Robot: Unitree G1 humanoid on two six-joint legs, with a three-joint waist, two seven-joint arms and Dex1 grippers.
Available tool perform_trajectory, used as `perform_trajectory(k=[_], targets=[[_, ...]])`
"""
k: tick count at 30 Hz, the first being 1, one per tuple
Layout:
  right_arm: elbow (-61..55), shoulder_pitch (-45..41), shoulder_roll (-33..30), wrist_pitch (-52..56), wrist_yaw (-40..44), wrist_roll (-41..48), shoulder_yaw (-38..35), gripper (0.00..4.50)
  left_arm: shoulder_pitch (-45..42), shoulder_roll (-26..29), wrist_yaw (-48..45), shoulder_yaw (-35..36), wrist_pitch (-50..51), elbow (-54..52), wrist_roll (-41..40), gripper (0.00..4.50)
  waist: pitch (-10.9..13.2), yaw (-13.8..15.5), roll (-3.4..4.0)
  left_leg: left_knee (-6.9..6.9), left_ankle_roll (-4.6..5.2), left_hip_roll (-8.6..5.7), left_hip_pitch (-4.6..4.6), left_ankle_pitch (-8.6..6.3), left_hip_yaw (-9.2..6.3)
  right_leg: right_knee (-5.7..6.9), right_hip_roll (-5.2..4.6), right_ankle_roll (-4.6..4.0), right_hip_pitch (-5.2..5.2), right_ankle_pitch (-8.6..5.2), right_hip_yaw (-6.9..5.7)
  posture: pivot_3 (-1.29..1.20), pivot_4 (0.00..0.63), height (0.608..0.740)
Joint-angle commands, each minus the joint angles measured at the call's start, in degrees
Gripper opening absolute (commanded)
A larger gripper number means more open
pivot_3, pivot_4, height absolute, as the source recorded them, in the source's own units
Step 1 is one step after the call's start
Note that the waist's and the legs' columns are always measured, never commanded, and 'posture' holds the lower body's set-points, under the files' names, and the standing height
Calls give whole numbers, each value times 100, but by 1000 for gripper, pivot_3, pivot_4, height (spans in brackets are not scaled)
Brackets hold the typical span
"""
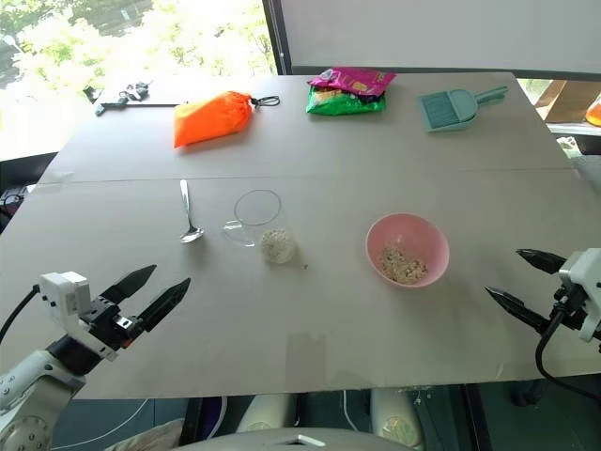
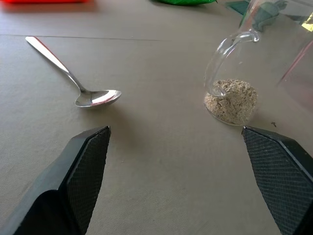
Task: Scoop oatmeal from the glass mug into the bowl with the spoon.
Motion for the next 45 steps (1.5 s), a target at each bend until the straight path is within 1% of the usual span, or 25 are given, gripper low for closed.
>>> perform_trajectory(k=[1,4,7,13,15,18,19,23,26,29,31,33,36,39,42,45], targets=[[37,-71,101,-428,-216,-200,-126,4500,-108,101,42,147,61,-31,-168,4443,0,0,0,0,0,0,0,0,0,0,0,0,0,0,0,0,150,740],[89,-354,358,-678,-533,-247,-19,4500,-398,90,308,146,307,-33,-424,4443,-1,1,0,2,0,0,0,0,-3,3,0,0,1,0,-3,0,150,740],[20,-610,336,-516,-113,281,116,4500,-647,76,539,200,468,2,-609,4443,-2,-9,3,3,-1,-1,2,0,-1,6,-1,1,1,1,0,0,150,740],[-344,-1465,149,-254,657,1292,419,4500,-1427,199,1246,420,789,237,-908,4443,0,-16,5,5,-1,2,4,1,-4,9,0,1,0,1,-2,0,150,740],[-555,-1733,33,44,725,1719,432,4500,-1694,279,1501,550,912,358,-1010,4443,0,-11,6,6,-1,1,1,1,-9,8,0,1,0,1,-8,0,150,740],[-657,-2174,-146,356,914,2127,524,4500,-2050,451,1785,632,1181,536,-1174,4443,0,-9,5,7,-1,0,-4,1,-15,5,-1,1,-1,1,-13,0,150,740],[-717,-2246,-164,408,940,2183,569,4500,-2098,516,1763,655,1217,606,-1173,4443,-1,-5,1,8,-1,0,-6,1,-15,4,-1,1,-1,1,-14,0,150,740],[-311,-2680,-324,501,1372,2271,664,4500,-2516,701,2154,444,1642,569,-1278,4443,1,12,2,10,-2,-4,-16,2,-20,1,-5,1,-8,1,-21,0,150,740],[-216,-3022,-321,692,1330,2469,676,4500,-2755,851,2475,439,2079,559,-1474,4443,1,3,2,11,-2,-4,-13,2,-21,3,-5,1,-6,1,-22,0,150,740],[-135,-3423,-370,1000,1299,2733,699,4500,-3019,1191,2928,293,2779,511,-1561,4443,1,-16,2,10,-3,-3,-17,2,-21,6,-4,1,-13,1,-21,0,150,740],[-1,-3573,-351,1061,1379,2723,732,4500,-3178,1242,3097,168,3025,525,-1619,4443,1,-20,2,9,-3,-3,-18,2,-18,8,-4,1,-17,1,-18,0,150,740],[-16,-3622,-330,1128,1395,2697,781,4500,-3367,1177,3415,178,3269,606,-1703,4443,1,-19,1,10,-3,-3,-19,2,-17,8,-5,1,-17,1,-17,0,150,740],[80,-3629,-410,1213,1483,2722,684,4500,-3745,1078,4187,-122,3693,630,-1417,4443,2,8,2,10,-5,-4,-27,3,-17,8,-7,2,-26,1,-18,0,150,740],[209,-3623,-481,1172,1603,2613,640,4500,-4124,984,4640,-396,3852,591,-1105,4443,2,12,0,11,-12,-6,-31,7,-17,9,-7,2,-30,1,-18,0,150,740],[385,-3661,-437,996,1628,2429,686,4500,-4525,616,5364,-563,4032,827,-659,4443,2,11,0,13,-26,-7,-32,15,-14,9,-8,3,-30,2,-16,0,150,740],[421,-3648,-508,1094,1706,2483,636,4500,-4920,357,5782,-787,4248,1149,-224,4443,2,5,0,14,-26,-8,-33,15,-12,13,-7,3,-34,2,-14,0,150,740]])
